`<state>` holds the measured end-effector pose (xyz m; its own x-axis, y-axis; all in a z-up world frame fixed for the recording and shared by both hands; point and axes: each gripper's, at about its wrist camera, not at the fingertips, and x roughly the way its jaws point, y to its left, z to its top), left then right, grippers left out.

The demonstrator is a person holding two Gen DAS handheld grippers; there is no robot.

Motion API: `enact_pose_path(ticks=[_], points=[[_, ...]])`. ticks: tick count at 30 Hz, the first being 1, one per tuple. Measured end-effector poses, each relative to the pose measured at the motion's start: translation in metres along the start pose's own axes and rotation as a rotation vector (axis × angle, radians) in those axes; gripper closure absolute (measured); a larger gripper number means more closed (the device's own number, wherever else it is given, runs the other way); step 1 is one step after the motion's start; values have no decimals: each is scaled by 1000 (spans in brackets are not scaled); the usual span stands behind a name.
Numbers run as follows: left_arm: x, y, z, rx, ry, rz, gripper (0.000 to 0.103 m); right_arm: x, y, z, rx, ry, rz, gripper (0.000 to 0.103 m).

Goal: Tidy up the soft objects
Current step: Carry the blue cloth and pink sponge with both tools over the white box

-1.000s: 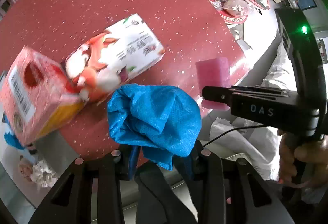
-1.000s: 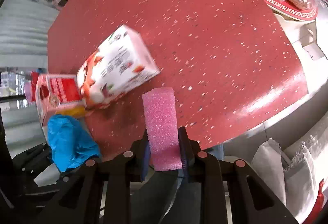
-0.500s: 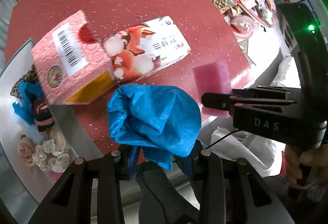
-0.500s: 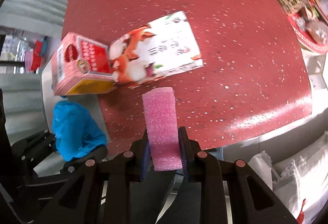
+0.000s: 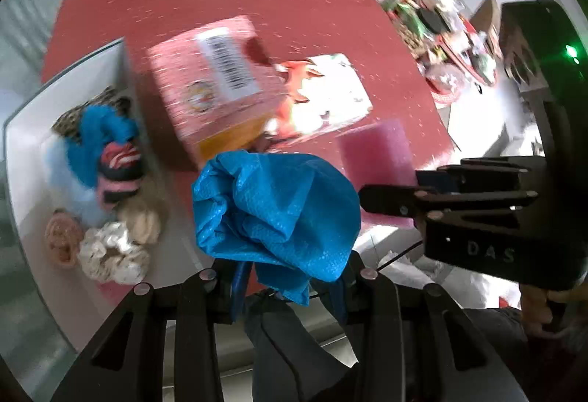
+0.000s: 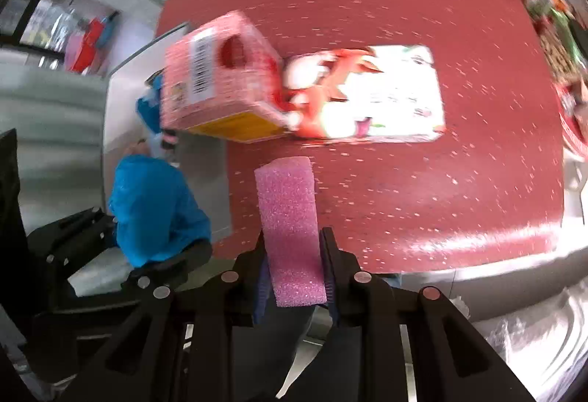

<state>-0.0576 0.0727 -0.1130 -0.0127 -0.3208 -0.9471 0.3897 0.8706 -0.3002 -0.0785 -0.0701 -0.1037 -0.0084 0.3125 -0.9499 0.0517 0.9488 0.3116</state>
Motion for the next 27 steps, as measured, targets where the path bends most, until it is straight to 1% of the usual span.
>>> enact_pose_path(ticks=[10,16,22,27], points=[[-25,59,-27,-204,-72,30,64,6,63,7,-183,24,20,76],[-32,85,-44,-297,-96,53,64,13,101,14,-283,49,30,76],[-37,111,-58,-387,-111,74,64,24,131,21,-357,77,39,76],[-39,131,-65,-454,-118,99,64,30,151,31,-380,81,48,76]])
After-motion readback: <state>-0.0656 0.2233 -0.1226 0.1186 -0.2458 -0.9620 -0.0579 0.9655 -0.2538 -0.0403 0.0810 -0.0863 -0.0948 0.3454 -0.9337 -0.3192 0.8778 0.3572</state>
